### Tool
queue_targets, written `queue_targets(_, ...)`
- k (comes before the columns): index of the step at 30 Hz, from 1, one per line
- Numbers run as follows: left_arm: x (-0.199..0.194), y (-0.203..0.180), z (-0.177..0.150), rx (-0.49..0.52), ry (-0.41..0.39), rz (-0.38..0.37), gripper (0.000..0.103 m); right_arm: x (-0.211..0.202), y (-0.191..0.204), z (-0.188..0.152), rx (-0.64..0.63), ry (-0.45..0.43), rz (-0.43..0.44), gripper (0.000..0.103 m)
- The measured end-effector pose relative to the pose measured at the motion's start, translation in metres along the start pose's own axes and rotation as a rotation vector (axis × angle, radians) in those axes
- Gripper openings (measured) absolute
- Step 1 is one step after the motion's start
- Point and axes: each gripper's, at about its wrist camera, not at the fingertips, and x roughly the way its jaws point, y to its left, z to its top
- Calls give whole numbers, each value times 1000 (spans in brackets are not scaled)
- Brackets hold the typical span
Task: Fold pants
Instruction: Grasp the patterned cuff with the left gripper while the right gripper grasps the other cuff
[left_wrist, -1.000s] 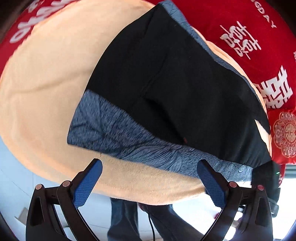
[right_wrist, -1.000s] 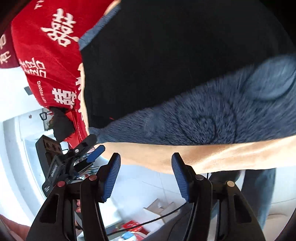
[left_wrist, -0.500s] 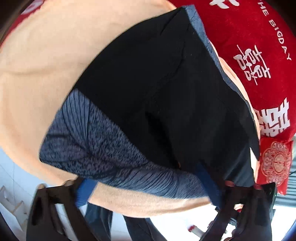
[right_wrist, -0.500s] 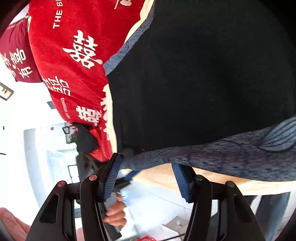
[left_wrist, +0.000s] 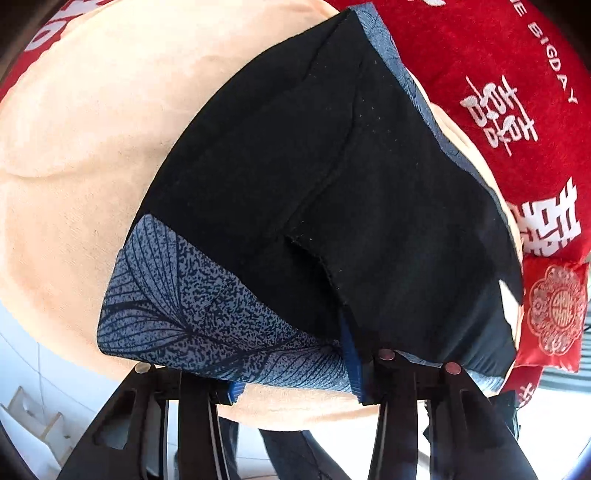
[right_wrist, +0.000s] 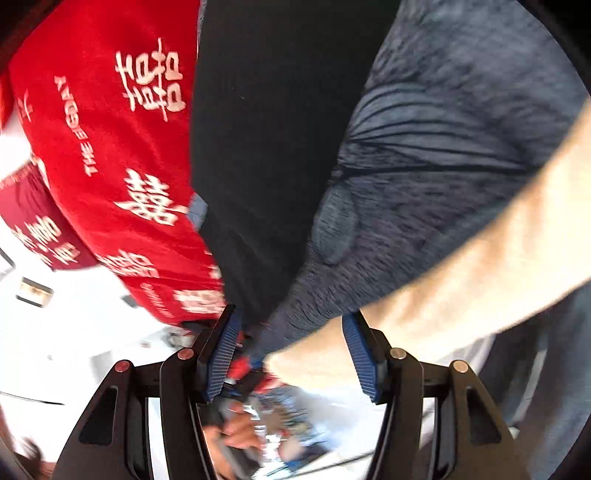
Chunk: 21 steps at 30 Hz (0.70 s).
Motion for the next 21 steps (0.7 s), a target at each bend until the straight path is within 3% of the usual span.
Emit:
queue_targets(3,1,-5,-3,35,-12,27,45,-14,-6,6,8,-24,-47,62)
queue_targets(5,2,-8,-6,60,-24,45,45,-21,-8,11,40,-80,-29,62)
queue_targets(8,1,-10,-6,74,-25,58,45,-22,-20,15,82,-82,29,61)
queue_targets(9,0,-10,-6,75,-23,57,40,-19,-16,16,75,-71,54,43)
queue_targets(10,-3,-10,-6,74,-26,54,27,-14,-10,14,63,-62,62,18)
queue_targets(11,-7,-9,-4,69,-22,36,26,-11,-4,11,54,-55,66,9)
queue_targets(16,-42,-20,5,74,-58,-25,23,-21,53,11,-78,-50,1,7)
queue_targets(21,-82,-58,30,145,-143,-60,23,-37,124,35,-269,-24,-36,7)
